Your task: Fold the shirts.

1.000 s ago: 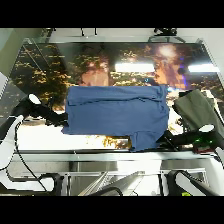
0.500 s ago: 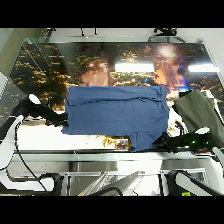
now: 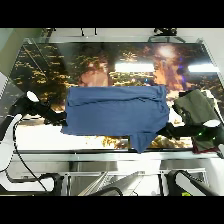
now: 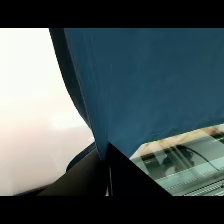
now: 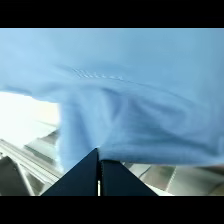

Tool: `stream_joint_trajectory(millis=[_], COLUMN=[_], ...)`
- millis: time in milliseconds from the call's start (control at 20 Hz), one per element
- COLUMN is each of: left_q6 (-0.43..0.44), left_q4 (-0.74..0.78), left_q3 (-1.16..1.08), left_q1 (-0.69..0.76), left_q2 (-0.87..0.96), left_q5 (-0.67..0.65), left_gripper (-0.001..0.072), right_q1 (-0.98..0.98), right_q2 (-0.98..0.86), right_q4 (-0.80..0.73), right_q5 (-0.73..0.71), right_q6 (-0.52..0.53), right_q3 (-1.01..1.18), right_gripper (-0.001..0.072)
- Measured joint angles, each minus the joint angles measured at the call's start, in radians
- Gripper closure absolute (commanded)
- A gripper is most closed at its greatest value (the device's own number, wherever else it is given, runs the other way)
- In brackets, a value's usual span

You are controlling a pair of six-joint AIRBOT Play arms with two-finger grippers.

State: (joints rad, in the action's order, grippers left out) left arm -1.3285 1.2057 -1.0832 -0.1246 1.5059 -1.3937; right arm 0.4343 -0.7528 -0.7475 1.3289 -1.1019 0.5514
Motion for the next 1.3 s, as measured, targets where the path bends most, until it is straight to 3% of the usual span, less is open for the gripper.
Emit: stream_joint_trajectory(millis=[250, 450, 650, 1000, 1300], left_q6=[-0.019, -0.037, -0.044, -0.071, -0.113], left_q4=[0.133, 0.148, 0.100, 0.043, 0.034], left_q3=[0.061, 0.069, -0.058, -0.351, -0.566], left_q1=[-0.018, -0.055, -0.066, -0.024, -0.002], left_q2=[-0.083, -0.112, -0.112, 0.074, 0.304], left_q5=[-0.031, -0.031, -0.036, -0.039, -0.031], left_gripper=[0.0697, 0.0697, 0.0697, 0.0697, 0.0697], right_q1=[0.000, -0.001, -0.023, -0.169, -0.202], right_q2=[0.020, -0.007, -0.126, -0.467, -0.668], right_q4=[-0.125, -0.108, -0.015, 0.057, 0.064], right_q5=[0.017, -0.035, -0.083, -0.206, -0.250], right_q6=[-0.042, -0.024, 0.042, 0.101, 0.131], right_q3=[0.114, 0.186, 0.359, 0.725, 0.865], right_gripper=[0.0695, 0.0695, 0.0695, 0.0694, 0.0694])
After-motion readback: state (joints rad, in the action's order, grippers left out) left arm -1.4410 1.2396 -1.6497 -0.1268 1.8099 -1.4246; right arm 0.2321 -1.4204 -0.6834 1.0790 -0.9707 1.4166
